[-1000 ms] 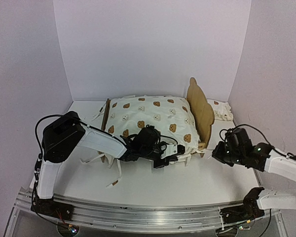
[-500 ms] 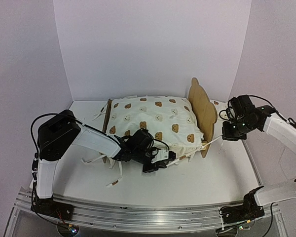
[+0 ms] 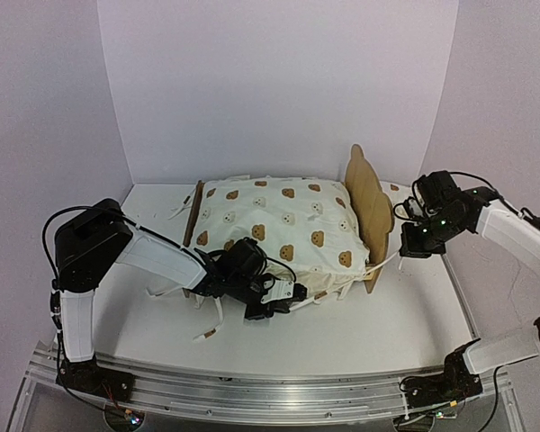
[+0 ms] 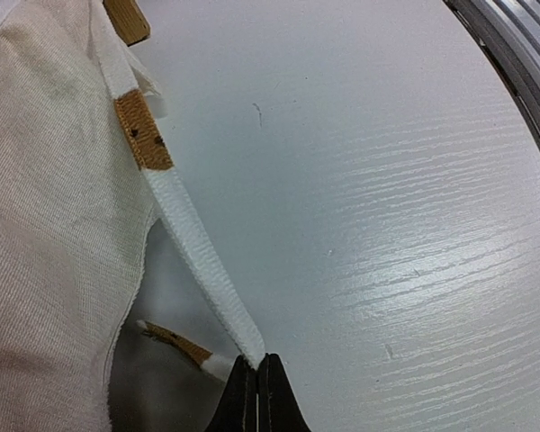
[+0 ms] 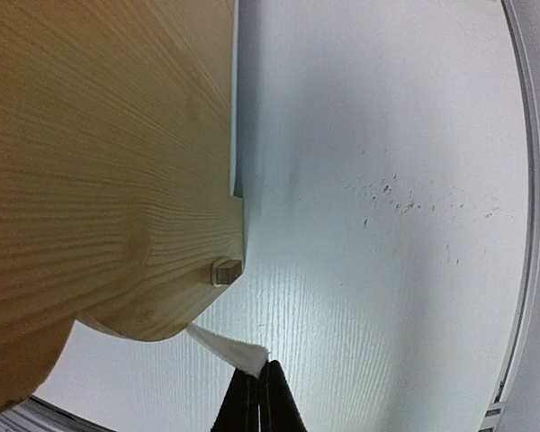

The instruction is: Set up the pet bed

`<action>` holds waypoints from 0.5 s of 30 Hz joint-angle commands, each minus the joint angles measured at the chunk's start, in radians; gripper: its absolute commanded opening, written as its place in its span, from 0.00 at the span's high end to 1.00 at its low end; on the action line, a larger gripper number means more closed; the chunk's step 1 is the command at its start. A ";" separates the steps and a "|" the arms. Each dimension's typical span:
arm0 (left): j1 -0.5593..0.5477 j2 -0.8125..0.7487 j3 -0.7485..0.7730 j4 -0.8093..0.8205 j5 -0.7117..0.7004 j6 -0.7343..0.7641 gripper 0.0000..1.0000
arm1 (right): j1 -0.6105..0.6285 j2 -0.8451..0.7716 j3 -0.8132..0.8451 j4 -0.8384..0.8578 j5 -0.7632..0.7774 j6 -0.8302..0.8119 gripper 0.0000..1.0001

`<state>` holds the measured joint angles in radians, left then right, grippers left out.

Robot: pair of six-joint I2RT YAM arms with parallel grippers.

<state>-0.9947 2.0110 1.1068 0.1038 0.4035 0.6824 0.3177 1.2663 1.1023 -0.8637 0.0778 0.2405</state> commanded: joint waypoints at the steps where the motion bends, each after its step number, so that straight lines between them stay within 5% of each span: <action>1: 0.006 0.022 0.028 -0.120 0.077 0.008 1.00 | -0.031 -0.025 -0.037 0.054 -0.032 0.000 1.00; 4: -0.002 0.018 0.065 -0.147 0.119 -0.002 0.92 | -0.031 -0.044 -0.112 0.039 -0.233 0.014 0.97; 7: -0.004 -0.004 0.067 -0.172 0.153 -0.009 0.77 | -0.030 -0.078 -0.180 -0.004 -0.321 0.086 0.80; 10: -0.007 -0.046 0.057 -0.214 0.179 -0.017 0.64 | -0.030 -0.101 -0.221 -0.084 -0.344 0.171 0.57; 15: -0.018 -0.142 -0.002 -0.267 0.216 -0.038 0.54 | -0.029 -0.140 -0.266 -0.176 -0.271 0.273 0.46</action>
<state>-1.0007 1.9913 1.1356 -0.0849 0.5513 0.6623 0.2874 1.1775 0.8655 -0.9448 -0.1980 0.3991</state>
